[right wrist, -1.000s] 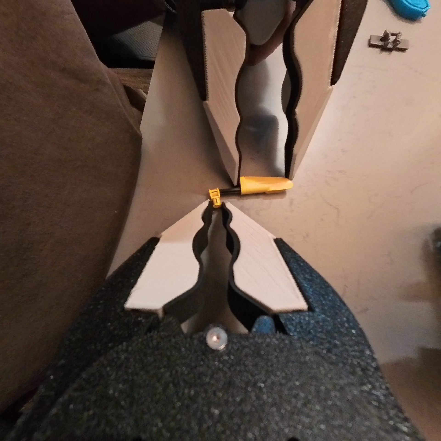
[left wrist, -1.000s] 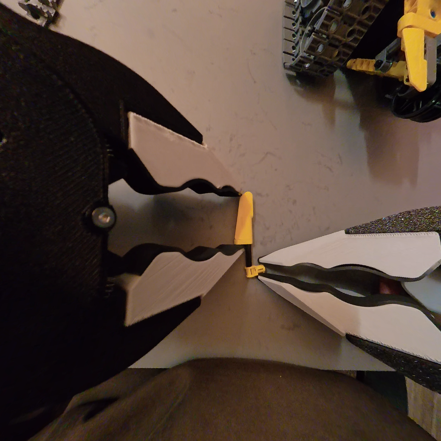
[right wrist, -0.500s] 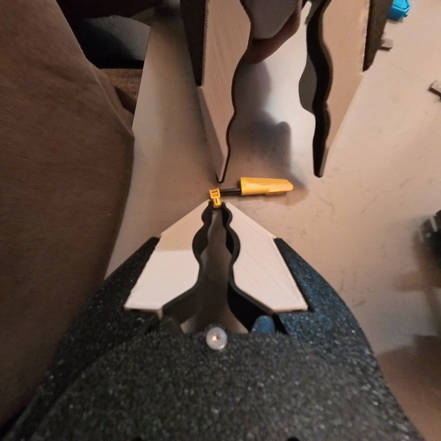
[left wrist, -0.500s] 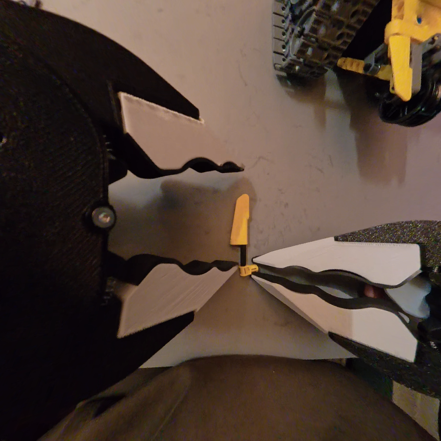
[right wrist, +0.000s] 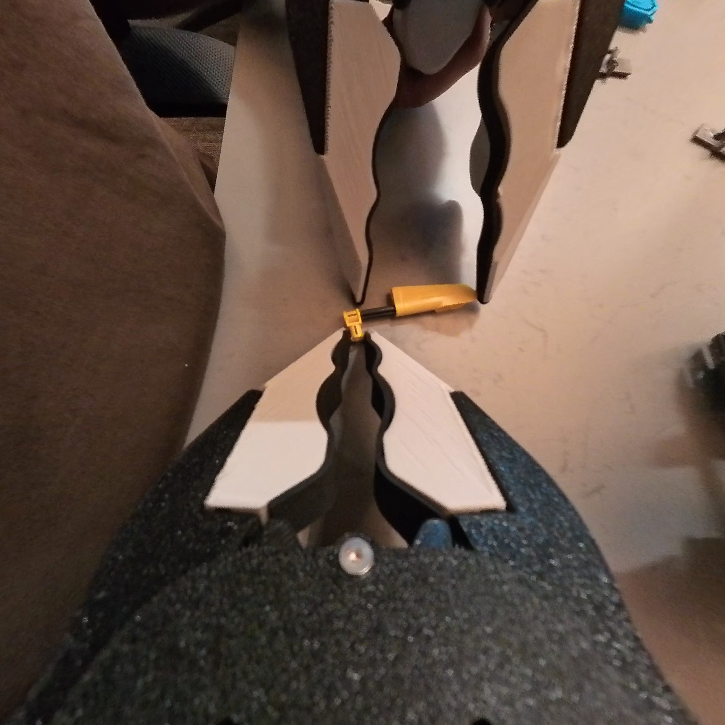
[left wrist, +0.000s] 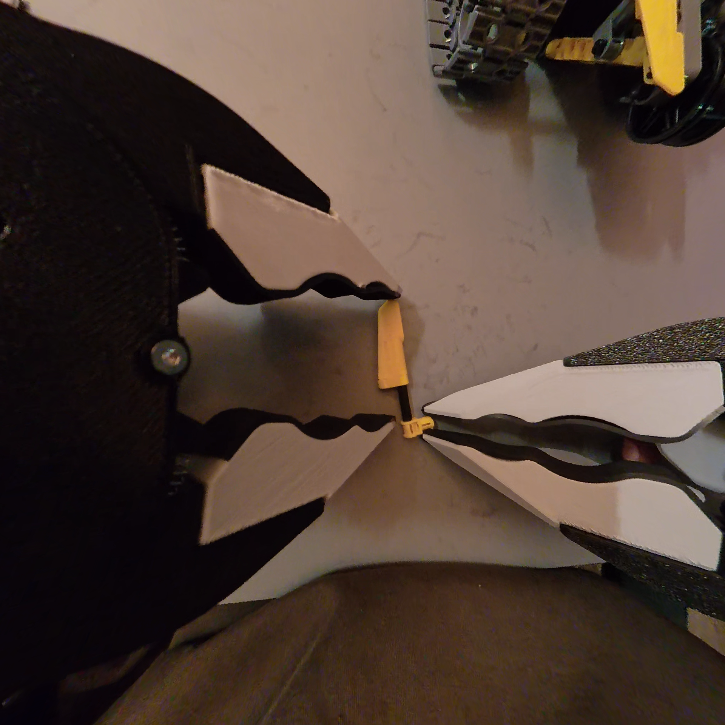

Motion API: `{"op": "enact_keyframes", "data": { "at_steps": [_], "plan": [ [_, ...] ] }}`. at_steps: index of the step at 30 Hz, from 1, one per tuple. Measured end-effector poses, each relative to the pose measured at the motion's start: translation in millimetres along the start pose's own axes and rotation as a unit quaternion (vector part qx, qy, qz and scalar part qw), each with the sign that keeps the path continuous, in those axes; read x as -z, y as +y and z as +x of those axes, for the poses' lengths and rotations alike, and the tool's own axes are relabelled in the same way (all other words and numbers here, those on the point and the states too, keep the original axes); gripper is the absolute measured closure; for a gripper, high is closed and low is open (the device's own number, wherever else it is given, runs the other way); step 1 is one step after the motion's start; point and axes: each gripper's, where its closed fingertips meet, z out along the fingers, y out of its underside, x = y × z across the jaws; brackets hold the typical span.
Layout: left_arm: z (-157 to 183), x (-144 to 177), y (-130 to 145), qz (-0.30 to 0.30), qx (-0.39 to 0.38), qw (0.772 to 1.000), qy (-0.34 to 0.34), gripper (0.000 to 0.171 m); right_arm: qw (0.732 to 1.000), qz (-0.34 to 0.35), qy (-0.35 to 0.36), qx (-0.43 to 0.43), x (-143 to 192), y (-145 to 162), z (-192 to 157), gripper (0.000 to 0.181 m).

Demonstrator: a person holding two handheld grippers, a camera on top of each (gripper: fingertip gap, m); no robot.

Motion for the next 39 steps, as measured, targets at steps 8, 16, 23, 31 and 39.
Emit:
{"op": "enact_keyframes", "data": {
  "at_steps": [8, 16, 23, 31, 39],
  "plan": [
    [-5.6, 3.5, 3.6, -0.01, -0.003, 1.0, -0.026, 0.128, 1.0, -0.001, 0.013, -0.007, -0.2, -0.1, 0.0, 0.175],
    [-6.0, 3.7, 3.7, 0.004, 0.012, 0.999, -0.04, 0.129, 1.0, -0.002, 0.025, -0.013, -0.1, -0.1, 0.3, 0.175],
    [-5.6, 3.7, 3.7, 0.011, 0.016, 0.999, -0.04, 0.129, 0.999, -0.004, -0.014, -0.036, -0.3, -0.5, 0.5, 0.175],
    [-6.7, 3.7, 3.8, 0.007, 0.026, 0.999, -0.038, 0.129, 0.999, -0.008, 0.004, -0.04, -1.3, -1.3, 1.2, 0.175],
    [-9.8, 4.3, 4.7, 0.008, 0.031, 0.998, -0.05, 0.129, 0.997, -0.003, 0.052, -0.056, -1.7, -1.7, 3.9, 0.175]
  ]
}}
